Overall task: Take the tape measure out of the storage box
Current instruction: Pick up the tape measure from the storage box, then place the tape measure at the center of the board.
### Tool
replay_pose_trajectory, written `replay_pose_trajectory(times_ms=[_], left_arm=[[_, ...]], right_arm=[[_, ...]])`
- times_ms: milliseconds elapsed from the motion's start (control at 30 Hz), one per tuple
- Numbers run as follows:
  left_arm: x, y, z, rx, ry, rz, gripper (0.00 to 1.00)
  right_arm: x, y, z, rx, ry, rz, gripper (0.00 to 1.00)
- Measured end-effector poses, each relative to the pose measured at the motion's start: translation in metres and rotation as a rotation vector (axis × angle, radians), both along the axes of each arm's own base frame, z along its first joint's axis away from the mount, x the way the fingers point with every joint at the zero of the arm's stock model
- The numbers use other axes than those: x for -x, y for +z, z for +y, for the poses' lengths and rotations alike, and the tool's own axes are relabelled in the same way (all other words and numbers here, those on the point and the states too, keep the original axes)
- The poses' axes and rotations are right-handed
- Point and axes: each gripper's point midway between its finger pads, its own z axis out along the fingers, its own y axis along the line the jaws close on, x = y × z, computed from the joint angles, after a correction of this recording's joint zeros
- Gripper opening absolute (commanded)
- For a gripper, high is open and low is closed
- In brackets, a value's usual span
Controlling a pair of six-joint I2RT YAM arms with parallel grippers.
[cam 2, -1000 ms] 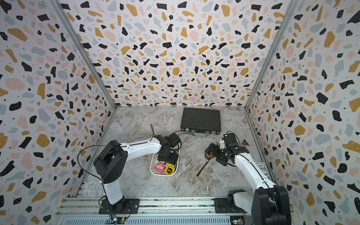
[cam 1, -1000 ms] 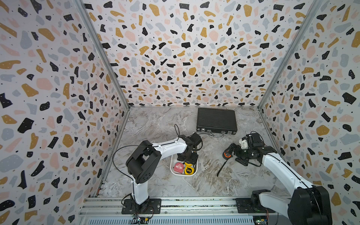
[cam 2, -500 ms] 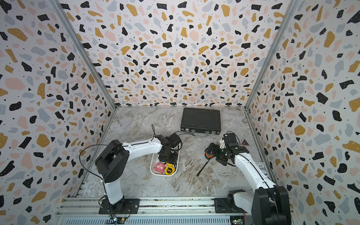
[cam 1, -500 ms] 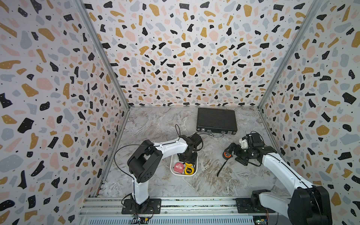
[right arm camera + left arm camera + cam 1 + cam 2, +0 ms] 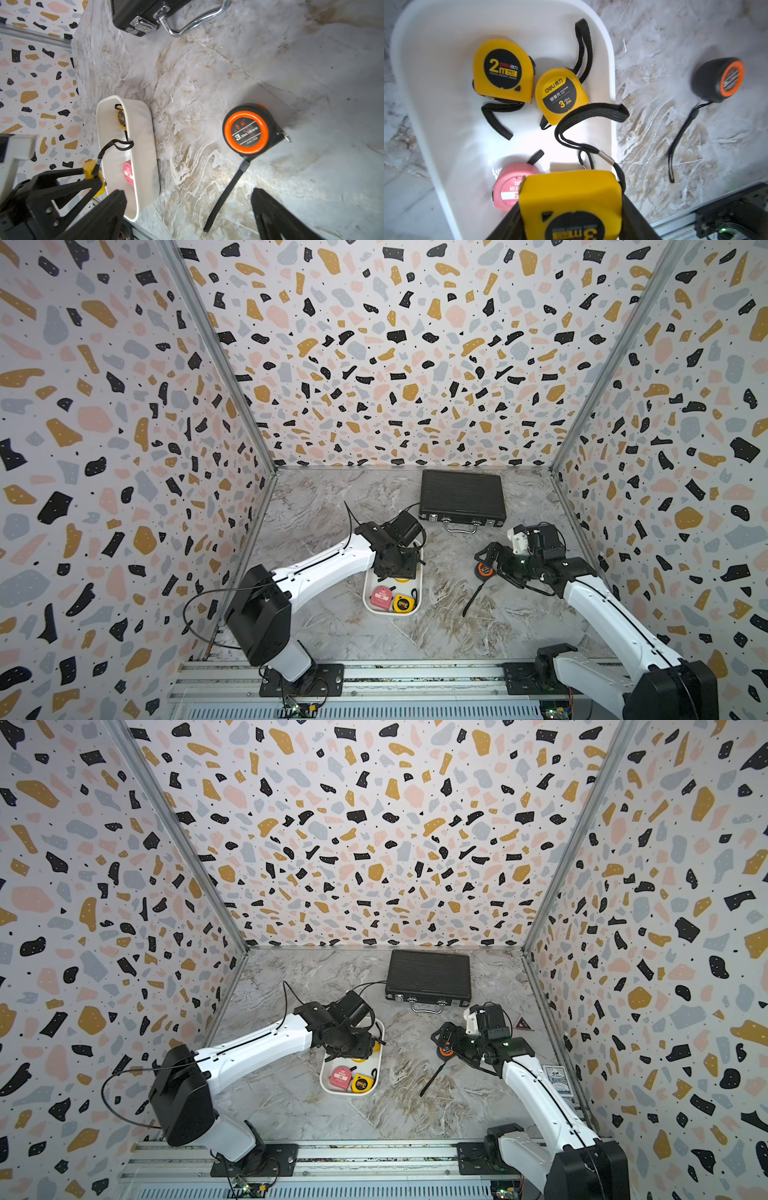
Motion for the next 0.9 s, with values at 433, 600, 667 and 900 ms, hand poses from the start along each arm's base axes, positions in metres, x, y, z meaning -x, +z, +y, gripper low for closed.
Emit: replay_pose_trajectory(times_ms=[433,600,667,900], left_arm=[[-0.014,0.064,-0.015,0.254,0.303,-0.025,0.00],[-0.024,0.073,-0.031,0.357,0.380,-0.014,0.00],[-0.025,0.074,-0.039,0.384,0.397,-0.003,0.00],[-0.017,0.079,-0.060,0.452,0.425,0.029,0.00]], right_arm=[[0.028,0.046,0.064,-0.053,0.183,-0.273,0.99],[0.036,0.047,0.082,-0.058,0.215,-0.345,0.99],[0.038,0.049,0.088,-0.055,0.224,-0.372,0.99],[0.030,0.072,0.102,-0.090,0.203,-0.490,0.98]])
